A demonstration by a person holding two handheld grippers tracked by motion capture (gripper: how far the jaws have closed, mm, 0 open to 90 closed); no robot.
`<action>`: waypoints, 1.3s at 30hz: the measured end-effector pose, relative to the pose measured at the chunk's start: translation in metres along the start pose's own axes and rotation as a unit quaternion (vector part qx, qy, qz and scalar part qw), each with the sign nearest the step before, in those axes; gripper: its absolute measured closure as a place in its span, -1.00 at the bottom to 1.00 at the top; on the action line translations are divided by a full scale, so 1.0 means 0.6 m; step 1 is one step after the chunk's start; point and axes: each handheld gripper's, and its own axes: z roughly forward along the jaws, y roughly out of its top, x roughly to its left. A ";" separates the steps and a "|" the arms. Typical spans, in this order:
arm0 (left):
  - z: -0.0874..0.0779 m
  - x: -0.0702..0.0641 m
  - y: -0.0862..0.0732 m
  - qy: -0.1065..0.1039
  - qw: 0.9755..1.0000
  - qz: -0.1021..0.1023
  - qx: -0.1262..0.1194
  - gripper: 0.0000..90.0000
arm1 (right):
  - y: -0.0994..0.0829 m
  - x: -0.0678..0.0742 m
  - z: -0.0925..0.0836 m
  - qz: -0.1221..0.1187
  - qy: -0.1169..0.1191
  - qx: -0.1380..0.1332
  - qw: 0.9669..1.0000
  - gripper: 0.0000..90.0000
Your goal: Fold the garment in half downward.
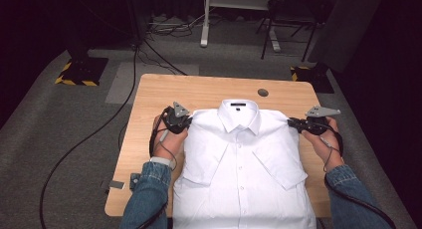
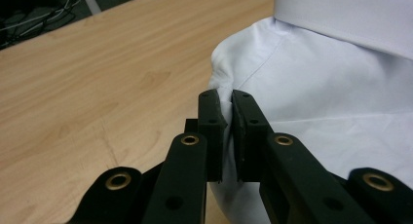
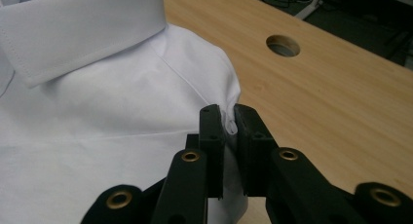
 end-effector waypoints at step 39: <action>-0.196 -0.123 -0.079 -0.055 0.995 0.086 -0.019 0.84 | -0.060 0.108 -0.225 -0.037 0.054 -0.077 0.995 0.83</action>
